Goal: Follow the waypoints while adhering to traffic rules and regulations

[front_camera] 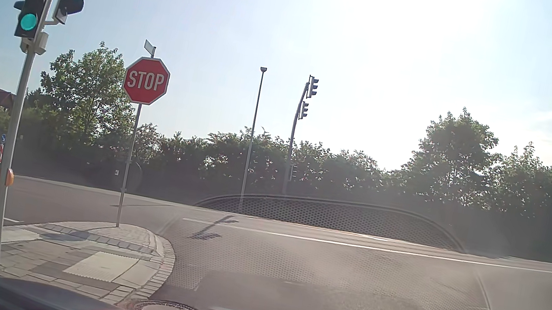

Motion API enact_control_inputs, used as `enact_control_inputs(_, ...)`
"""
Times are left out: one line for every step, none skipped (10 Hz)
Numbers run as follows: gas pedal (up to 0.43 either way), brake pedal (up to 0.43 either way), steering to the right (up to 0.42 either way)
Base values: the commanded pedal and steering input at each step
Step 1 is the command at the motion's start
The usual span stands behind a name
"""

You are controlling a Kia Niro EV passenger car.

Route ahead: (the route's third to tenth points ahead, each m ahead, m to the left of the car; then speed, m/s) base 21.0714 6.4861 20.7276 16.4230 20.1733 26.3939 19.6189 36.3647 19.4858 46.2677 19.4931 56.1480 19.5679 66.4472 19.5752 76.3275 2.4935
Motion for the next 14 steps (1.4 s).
enact_control_inputs(0.248,0.000,0.121)
enact_control_inputs(0.248,0.000,0.115)
enact_control_inputs(0.248,0.000,0.109)
enact_control_inputs(0.248,0.000,0.102)
enact_control_inputs(0.240,0.000,0.093)
enact_control_inputs(0.228,0.000,0.083)
enact_control_inputs(0.228,0.000,0.069)
enact_control_inputs(0.220,0.000,0.054)
enact_control_inputs(0.220,0.000,0.043)
enact_control_inputs(0.209,0.000,0.035)
enact_control_inputs(0.189,0.000,0.026)
enact_control_inputs(0.177,0.000,0.014)
enact_control_inputs(0.177,0.000,0.004)
enact_control_inputs(0.150,0.000,-0.006)
